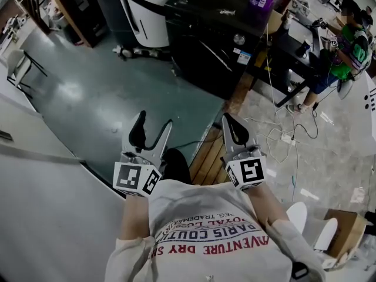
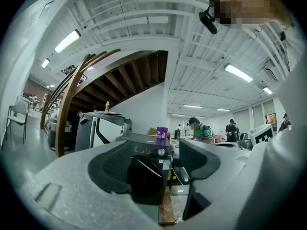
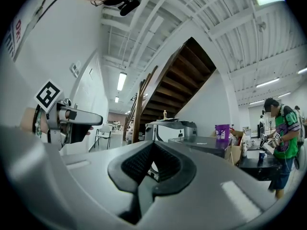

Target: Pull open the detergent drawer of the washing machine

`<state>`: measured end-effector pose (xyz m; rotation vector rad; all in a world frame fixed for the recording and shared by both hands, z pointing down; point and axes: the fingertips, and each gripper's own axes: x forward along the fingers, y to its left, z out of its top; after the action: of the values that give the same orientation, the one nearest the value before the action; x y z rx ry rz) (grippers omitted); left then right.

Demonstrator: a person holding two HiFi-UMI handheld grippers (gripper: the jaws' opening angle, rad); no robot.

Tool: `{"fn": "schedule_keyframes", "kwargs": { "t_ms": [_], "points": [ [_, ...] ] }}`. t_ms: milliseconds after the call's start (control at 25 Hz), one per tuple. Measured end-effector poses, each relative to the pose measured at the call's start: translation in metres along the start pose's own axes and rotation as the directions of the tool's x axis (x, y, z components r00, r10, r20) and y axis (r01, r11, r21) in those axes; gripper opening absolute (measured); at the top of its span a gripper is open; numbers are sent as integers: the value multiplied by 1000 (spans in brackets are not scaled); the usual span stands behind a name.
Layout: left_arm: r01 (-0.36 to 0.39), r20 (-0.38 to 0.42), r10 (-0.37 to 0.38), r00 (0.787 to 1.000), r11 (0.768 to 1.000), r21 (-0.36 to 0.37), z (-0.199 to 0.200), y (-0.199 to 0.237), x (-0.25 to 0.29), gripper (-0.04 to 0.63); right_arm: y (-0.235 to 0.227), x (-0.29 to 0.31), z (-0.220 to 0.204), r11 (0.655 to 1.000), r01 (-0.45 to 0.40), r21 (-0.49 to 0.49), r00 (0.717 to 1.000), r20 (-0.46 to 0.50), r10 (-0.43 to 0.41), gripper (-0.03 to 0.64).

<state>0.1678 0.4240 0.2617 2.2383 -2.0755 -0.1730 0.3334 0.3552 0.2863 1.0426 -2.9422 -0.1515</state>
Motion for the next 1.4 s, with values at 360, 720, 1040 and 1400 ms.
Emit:
{"fn": "schedule_keyframes", "kwargs": {
  "t_ms": [360, 720, 1040, 1400],
  "points": [
    [57, -41, -59, 997, 997, -46, -21, 74, 57, 313, 1, 88, -30, 1000, 22, -14, 997, -69, -23, 2],
    [191, -97, -201, 975, 976, -108, -20, 205, 187, 313, -21, 253, -39, 988, 153, -13, 979, -135, -153, 2],
    [301, -166, -330, 929, 937, -175, 6, 277, 279, 313, -35, 366, -18, 961, 272, 45, 946, -197, -258, 2],
    [354, -265, -408, 873, 907, -230, -27, 294, 340, 313, -63, 406, -19, 948, 318, 4, 927, -211, -310, 2]
  ]
}}
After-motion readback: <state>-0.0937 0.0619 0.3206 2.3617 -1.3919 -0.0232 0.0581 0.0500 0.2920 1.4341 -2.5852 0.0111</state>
